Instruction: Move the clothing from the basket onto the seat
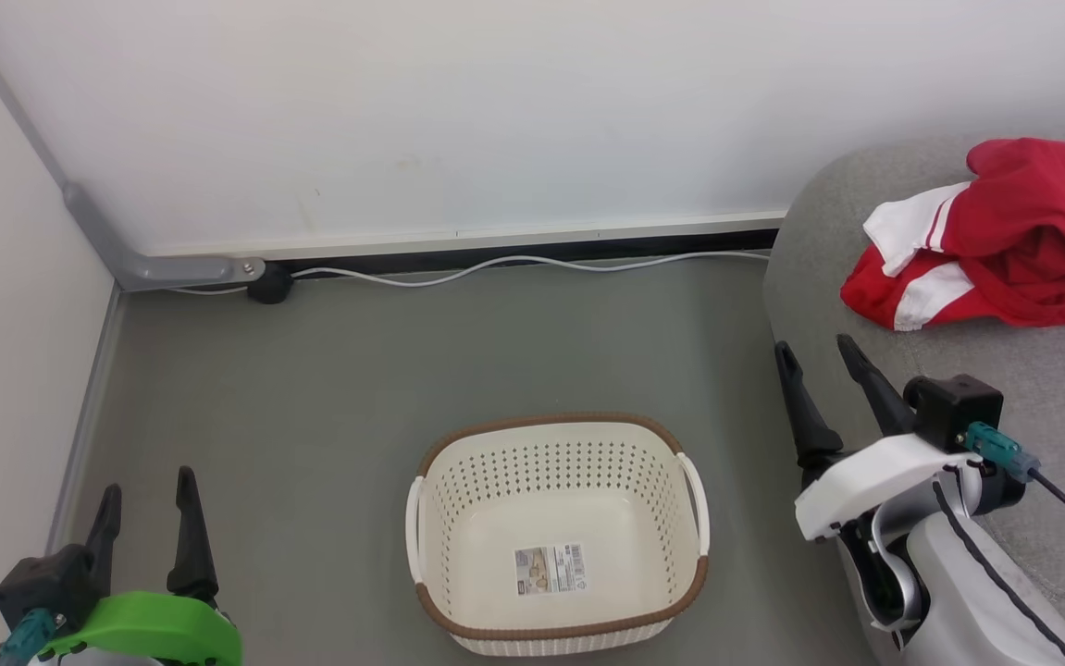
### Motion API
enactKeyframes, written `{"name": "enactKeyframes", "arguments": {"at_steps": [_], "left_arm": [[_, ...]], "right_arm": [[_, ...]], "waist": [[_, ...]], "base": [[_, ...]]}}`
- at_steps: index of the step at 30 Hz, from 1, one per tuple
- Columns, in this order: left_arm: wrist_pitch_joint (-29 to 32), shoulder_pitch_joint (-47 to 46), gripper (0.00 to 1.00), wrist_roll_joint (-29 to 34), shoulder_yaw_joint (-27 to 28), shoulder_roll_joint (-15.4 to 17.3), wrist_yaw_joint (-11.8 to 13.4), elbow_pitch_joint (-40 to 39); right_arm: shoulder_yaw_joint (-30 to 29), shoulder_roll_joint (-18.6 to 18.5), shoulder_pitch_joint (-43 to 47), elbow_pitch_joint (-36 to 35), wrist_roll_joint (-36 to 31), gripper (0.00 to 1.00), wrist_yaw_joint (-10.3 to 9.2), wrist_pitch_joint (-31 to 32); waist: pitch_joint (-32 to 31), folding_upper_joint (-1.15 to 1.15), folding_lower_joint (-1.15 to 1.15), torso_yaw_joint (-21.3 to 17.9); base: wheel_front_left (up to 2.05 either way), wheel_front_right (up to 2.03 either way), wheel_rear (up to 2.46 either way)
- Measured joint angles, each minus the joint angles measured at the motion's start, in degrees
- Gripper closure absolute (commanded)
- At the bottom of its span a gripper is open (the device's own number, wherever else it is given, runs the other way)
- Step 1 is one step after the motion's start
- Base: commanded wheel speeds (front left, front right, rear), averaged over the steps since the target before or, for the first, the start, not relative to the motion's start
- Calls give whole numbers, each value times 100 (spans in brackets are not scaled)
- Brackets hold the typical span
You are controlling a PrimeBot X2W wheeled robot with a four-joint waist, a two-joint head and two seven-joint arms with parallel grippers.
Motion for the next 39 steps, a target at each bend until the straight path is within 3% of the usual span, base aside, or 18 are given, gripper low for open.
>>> {"name": "enactKeyframes", "arguments": {"at_steps": [14,39], "left_arm": [[-2,303,0,232,289,-86,1,-263],[-16,625,0,626,331,-152,25,-466]], "right_arm": [[2,29,504,-405,-98,0,-192,0],[5,1,874,-733,-148,0,-247,0]], "waist": [[-98,0,0,-130],[-193,0,0,-68]], "base": [[0,0,0],[0,0,0]]}}
